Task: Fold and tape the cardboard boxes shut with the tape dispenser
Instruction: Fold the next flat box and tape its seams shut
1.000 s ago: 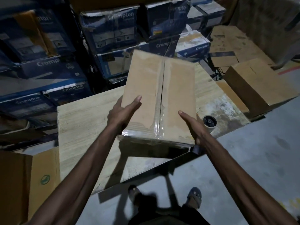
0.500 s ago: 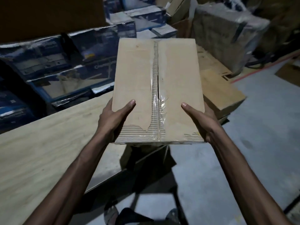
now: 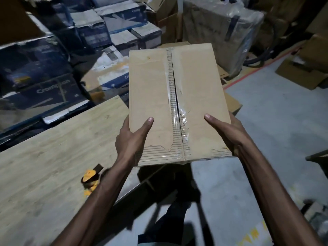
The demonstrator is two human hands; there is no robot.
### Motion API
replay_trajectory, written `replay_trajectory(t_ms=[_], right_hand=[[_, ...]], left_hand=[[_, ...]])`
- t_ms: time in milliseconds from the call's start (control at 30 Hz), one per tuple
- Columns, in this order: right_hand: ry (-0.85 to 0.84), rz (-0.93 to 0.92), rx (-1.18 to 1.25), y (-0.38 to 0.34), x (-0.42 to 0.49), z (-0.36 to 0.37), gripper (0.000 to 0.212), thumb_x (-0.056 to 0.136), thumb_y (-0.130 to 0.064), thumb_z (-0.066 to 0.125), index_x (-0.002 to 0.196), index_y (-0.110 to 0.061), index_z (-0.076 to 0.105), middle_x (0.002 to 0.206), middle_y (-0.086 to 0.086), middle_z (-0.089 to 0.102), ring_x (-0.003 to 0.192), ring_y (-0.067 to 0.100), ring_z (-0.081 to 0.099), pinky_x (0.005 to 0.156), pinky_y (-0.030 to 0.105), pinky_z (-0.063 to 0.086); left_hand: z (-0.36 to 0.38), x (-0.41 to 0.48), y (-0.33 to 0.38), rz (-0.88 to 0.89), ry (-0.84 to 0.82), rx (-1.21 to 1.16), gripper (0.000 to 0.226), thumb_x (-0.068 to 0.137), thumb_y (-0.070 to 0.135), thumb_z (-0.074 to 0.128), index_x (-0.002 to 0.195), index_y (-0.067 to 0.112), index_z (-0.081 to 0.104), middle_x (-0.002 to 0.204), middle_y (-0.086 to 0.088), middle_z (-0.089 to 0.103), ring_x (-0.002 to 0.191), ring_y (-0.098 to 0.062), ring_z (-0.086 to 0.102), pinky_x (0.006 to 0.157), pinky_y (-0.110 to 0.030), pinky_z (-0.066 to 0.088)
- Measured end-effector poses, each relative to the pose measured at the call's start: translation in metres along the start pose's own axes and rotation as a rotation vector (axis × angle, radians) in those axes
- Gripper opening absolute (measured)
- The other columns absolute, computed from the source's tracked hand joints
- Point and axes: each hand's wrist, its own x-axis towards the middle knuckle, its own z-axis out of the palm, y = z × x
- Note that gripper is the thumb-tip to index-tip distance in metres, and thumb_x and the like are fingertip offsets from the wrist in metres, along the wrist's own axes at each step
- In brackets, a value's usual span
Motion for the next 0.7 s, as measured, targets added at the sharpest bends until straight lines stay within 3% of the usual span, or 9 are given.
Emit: replay_trajectory(t_ms=[233, 367, 533, 633, 700], right_hand=[[0.071, 0.128, -0.187, -0.019, 0.151, -0.064, 0.096, 0.044, -0.077, 0.093, 0.128, -0.039, 0.066, 0.117, -0.013, 0.075, 0.109, 0.017, 0.072, 0.098, 0.044, 0.057], [0.019, 0.197, -0.268, -0.022, 0.241, -0.095, 0.101, 0.044, -0.079, 0.092, 0.133, -0.041, 0.063, 0.123, -0.014, 0.073, 0.114, 0.017, 0.07, 0.101, 0.044, 0.055], [-0.023, 0.298, -0.315, -0.018, 0.321, -0.119, 0.11, 0.041, -0.08, 0.091, 0.138, -0.04, 0.058, 0.13, -0.015, 0.069, 0.118, 0.015, 0.068, 0.104, 0.042, 0.053], [-0.085, 0.332, -0.343, -0.025, 0.355, -0.116, 0.087, 0.054, -0.073, 0.091, 0.128, -0.041, 0.058, 0.128, -0.02, 0.066, 0.112, 0.009, 0.065, 0.103, 0.035, 0.05], [-0.128, 0.353, -0.36, -0.027, 0.378, -0.112, 0.101, 0.06, -0.068, 0.091, 0.147, -0.04, 0.048, 0.134, -0.017, 0.057, 0.127, 0.017, 0.058, 0.107, 0.036, 0.047]], left_hand=[[0.137, 0.083, 0.024, -0.132, -0.032, -0.024, 0.058, 0.077, 0.074, 0.073, 0.128, 0.049, 0.061, 0.102, 0.027, 0.071, 0.105, -0.013, 0.069, 0.099, -0.041, 0.054], [0.196, 0.128, 0.032, -0.205, -0.055, -0.063, 0.067, 0.072, 0.079, 0.074, 0.133, 0.055, 0.057, 0.109, 0.028, 0.072, 0.113, -0.015, 0.068, 0.104, -0.045, 0.053], [0.254, 0.163, 0.036, -0.258, -0.056, -0.039, 0.065, 0.075, 0.077, 0.071, 0.134, 0.055, 0.056, 0.113, 0.027, 0.072, 0.108, -0.011, 0.069, 0.102, -0.045, 0.054], [0.282, 0.179, 0.026, -0.33, -0.03, -0.022, 0.07, 0.077, 0.079, 0.07, 0.14, 0.056, 0.051, 0.12, 0.026, 0.07, 0.113, -0.014, 0.067, 0.104, -0.047, 0.053], [0.299, 0.186, 0.023, -0.371, 0.012, -0.022, 0.068, 0.08, 0.075, 0.071, 0.142, 0.056, 0.05, 0.12, 0.025, 0.069, 0.114, -0.015, 0.066, 0.105, -0.047, 0.052]])
